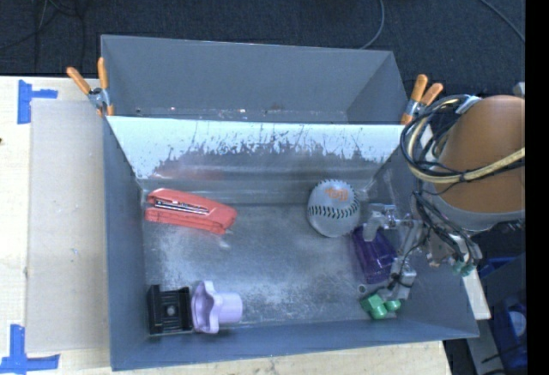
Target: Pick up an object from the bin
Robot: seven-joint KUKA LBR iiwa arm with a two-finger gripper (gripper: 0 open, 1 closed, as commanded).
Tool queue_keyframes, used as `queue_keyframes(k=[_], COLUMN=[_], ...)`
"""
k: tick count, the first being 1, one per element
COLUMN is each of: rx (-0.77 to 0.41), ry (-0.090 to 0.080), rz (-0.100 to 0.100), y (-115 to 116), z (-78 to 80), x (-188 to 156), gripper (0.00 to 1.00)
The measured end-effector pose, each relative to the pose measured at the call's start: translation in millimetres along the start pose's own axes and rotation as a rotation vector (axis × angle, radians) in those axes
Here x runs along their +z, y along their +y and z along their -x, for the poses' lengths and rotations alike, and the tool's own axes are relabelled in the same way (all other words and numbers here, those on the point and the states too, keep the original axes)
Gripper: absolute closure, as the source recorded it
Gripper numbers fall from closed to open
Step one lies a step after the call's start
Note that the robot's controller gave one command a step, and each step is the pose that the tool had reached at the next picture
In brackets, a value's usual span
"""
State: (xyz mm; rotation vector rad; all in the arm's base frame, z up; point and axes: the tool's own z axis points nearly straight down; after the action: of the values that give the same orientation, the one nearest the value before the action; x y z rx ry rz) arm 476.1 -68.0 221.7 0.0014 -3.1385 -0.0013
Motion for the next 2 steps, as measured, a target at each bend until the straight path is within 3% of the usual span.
queue_keyframes(k=[1, 2], rx=[0.046, -0.047], ry=[-0.003, 0.011], rz=[-0.001, 0.004], y=[-32, -68], z=[57.9, 14.2], x=[83, 82], gripper=[0.00, 0.00])
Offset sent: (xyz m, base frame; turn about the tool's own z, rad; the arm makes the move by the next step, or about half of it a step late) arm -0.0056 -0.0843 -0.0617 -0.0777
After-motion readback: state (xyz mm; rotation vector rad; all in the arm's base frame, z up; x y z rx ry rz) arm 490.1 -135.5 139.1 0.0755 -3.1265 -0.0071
